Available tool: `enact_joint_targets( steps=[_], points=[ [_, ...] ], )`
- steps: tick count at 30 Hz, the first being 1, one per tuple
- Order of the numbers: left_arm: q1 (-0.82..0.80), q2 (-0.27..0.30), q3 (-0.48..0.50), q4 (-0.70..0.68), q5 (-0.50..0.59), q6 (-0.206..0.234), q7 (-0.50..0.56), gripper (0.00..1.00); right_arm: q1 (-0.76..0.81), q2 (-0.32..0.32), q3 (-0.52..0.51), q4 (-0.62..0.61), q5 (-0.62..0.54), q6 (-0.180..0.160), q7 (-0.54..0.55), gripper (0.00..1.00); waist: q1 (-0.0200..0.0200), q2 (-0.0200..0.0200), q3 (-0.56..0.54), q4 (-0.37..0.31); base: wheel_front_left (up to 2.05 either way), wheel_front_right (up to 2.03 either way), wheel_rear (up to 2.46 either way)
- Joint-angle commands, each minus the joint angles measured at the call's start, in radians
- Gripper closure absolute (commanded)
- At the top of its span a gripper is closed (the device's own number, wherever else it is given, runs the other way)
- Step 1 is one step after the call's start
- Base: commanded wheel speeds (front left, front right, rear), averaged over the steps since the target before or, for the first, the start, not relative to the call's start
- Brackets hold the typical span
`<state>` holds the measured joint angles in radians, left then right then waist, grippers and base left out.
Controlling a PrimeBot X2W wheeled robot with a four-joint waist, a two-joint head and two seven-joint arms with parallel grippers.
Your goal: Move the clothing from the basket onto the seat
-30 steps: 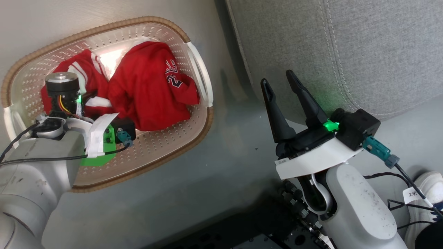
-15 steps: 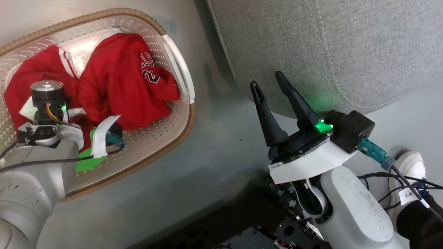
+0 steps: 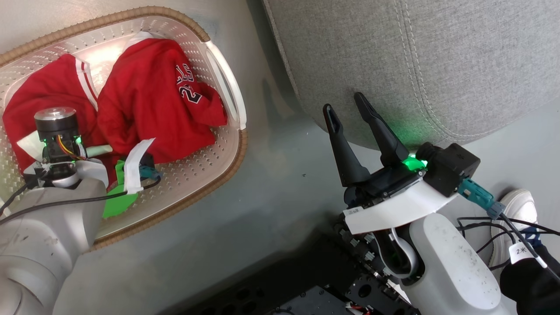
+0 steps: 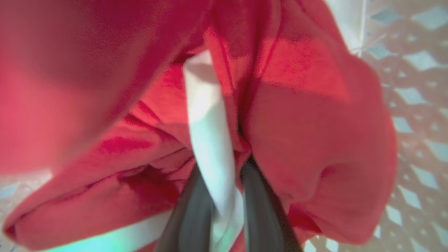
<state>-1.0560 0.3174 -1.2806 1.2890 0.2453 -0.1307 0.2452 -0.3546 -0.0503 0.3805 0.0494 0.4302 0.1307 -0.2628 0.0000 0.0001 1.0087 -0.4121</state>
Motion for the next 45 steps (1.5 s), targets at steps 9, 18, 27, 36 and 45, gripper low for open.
enact_joint_targets(
  steps=[9,18,27,36,45],
  points=[
    [-0.044,0.007,0.000,0.000,-0.029,0.002,-0.023,1.00,-0.043,-0.001,-0.008,0.010,0.008,0.000,-0.003,0.00,0.0000,-0.0001,-0.034,-0.005,0.00,0.00,0.00],
    [-0.040,-0.071,0.000,-0.001,-0.116,0.002,-0.108,1.00,-0.032,-0.001,-0.061,0.045,-0.061,0.000,-0.003,0.00,0.0000,-0.0001,-0.171,0.071,0.00,0.00,0.00],
    [0.006,-0.150,0.000,-0.001,-0.262,0.002,-0.227,1.00,0.027,-0.002,-0.087,0.086,-0.141,0.000,-0.003,0.00,0.0000,-0.0001,-0.379,0.178,0.00,0.00,0.00],
    [0.068,-0.182,0.071,-0.007,-0.428,0.016,-0.388,1.00,0.105,-0.002,-0.100,0.130,-0.182,0.000,-0.003,0.00,0.0000,-0.0001,-0.615,0.266,0.00,0.00,0.00],
    [0.176,-0.205,0.209,-0.089,-0.569,0.128,-0.510,1.00,0.201,-0.025,-0.108,0.152,-0.206,0.000,-0.003,0.00,0.0000,-0.0001,-0.803,0.324,0.00,0.00,0.00]
  ],
)
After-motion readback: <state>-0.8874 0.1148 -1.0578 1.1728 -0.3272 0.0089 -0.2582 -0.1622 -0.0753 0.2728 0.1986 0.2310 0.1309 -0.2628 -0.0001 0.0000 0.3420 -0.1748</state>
